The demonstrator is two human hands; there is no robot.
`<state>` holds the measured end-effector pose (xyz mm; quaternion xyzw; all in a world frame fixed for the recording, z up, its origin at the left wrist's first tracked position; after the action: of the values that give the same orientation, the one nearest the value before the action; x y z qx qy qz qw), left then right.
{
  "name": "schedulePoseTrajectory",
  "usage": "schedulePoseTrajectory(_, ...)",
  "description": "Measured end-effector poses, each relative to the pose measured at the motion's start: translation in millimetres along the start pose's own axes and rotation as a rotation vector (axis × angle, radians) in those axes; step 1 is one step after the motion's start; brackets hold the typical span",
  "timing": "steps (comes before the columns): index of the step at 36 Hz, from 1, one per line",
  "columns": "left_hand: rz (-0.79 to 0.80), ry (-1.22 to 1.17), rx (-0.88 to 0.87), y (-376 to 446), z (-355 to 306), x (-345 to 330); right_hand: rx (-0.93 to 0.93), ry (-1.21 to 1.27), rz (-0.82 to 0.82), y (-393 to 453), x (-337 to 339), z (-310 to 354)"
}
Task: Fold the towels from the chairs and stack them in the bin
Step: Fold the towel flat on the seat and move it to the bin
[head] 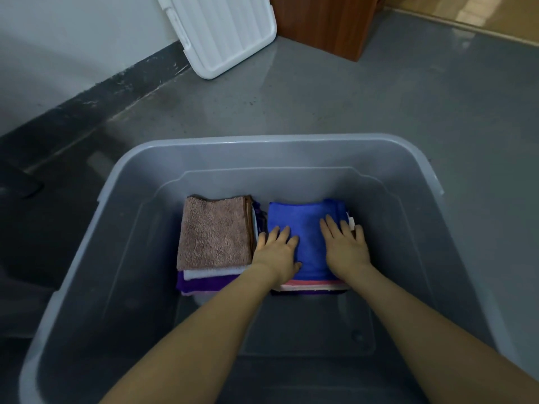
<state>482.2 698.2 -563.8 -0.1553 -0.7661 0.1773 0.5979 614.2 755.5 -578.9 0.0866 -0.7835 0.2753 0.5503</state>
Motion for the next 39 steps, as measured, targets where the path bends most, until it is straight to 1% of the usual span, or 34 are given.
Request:
schedulePoseTrajectory(3, 0.01, -0.03, -0.017, -2.6, 3.1, 5.6, 0.002, 0.036, 0.03, -0.5, 7.5, 0.1)
schedulePoseTrajectory(5, 0.002, -0.07, -0.028, -6.4, 4.9, 10.7, -0.004, 0.071, 0.013, -1.6, 14.4, 0.0)
schedulePoseTrajectory(7, -0.038, -0.101, -0.041, -13.5, 6.6, 19.0, 0.017, 0.114, 0.008, -3.0, 22.5, 2.1)
schedulePoseTrajectory(10, -0.113, -0.088, -0.075, -26.2, 7.8, 37.7, 0.095, 0.114, 0.042, -4.8, 34.6, 8.2)
schedulePoseTrajectory(13, -0.169, -0.058, -0.056, -42.0, 13.1, 60.6, 0.142, 0.086, 0.004, -9.0, 54.5, 15.5)
schedulePoseTrajectory(17, -0.259, -0.117, -0.001, -71.5, 25.8, 97.3, 0.128, 0.112, -0.145, -21.2, 100.2, 24.8)
schedulePoseTrajectory(20, -0.363, -0.117, 0.022, -105.9, 36.0, 127.7, 0.148, 0.161, -0.181, -36.8, 141.7, 35.9)
schedulePoseTrajectory(22, -0.403, -0.135, 0.042, -126.3, 42.6, 143.7, 0.155, 0.234, -0.191, -47.2, 167.0, 42.7)
schedulePoseTrajectory(26, -0.484, -0.175, 0.059, -178.6, 56.0, 180.8, 0.184, 0.285, -0.289, -80.9, 228.2, 66.3)
schedulePoseTrajectory(30, -0.602, -0.206, 0.068, -237.8, 69.5, 216.0, 0.217, 0.327, -0.418, -116.1, 288.8, 94.5)
schedulePoseTrajectory(36, -0.809, -0.191, 0.018, -350.9, 100.3, 264.9, 0.381, 0.441, -0.677, -175.6, 373.2, 143.0)
schedulePoseTrajectory(39, -0.955, -0.238, 0.055, -415.9, 124.2, 281.0, 0.497, 0.488, -0.777, -207.1, 409.4, 185.0)
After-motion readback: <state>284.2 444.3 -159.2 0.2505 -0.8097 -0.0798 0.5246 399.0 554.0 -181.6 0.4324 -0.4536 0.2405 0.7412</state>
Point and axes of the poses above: each hand's wrist, its own y-axis towards the middle knuckle, its own x-axis out of the back of the hand, z = x × y, the point moved 4 cm from there along y, towards the middle knuckle, and after that the axes turned 6 degrees about -y, right-handed, at the moved point
